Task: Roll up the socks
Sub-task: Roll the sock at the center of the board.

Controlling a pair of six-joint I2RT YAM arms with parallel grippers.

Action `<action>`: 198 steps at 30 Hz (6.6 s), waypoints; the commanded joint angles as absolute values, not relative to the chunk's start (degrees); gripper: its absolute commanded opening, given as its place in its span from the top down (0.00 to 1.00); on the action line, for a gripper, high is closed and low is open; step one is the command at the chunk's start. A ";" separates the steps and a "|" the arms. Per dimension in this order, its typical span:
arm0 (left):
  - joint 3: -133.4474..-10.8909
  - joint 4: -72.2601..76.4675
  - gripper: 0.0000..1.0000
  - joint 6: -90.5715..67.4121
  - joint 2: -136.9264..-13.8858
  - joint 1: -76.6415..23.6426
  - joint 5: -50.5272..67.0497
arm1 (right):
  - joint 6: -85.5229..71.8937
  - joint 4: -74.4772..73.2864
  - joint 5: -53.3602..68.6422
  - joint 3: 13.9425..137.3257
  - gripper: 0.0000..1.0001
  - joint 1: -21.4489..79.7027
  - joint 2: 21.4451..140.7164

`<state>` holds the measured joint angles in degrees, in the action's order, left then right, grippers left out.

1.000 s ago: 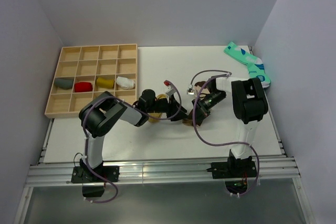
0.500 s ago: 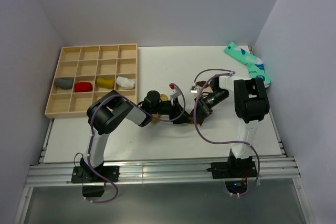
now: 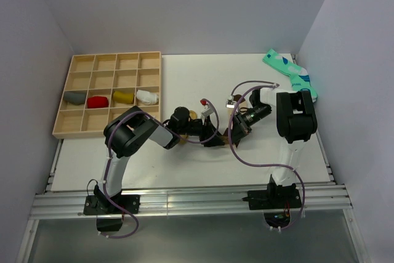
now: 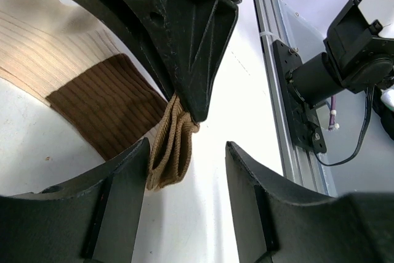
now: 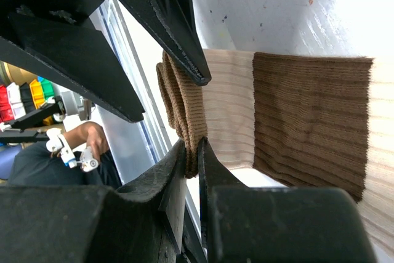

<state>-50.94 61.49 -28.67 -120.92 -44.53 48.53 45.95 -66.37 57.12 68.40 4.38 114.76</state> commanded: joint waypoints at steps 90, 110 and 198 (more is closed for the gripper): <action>-56.87 41.39 1.00 -22.67 -118.30 -52.21 39.03 | 17.05 -37.70 20.99 74.01 0.59 8.96 107.59; -53.00 49.30 1.00 -23.20 -114.61 -52.29 35.07 | 24.61 -48.69 36.56 70.40 0.81 12.91 104.59; -76.99 10.63 1.00 -45.79 -130.08 -48.87 38.58 | 63.82 -34.82 41.31 39.90 0.59 5.27 68.47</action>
<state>-77.17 12.21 -43.92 -127.66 -48.75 38.33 62.28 -38.33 39.88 39.79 4.67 68.27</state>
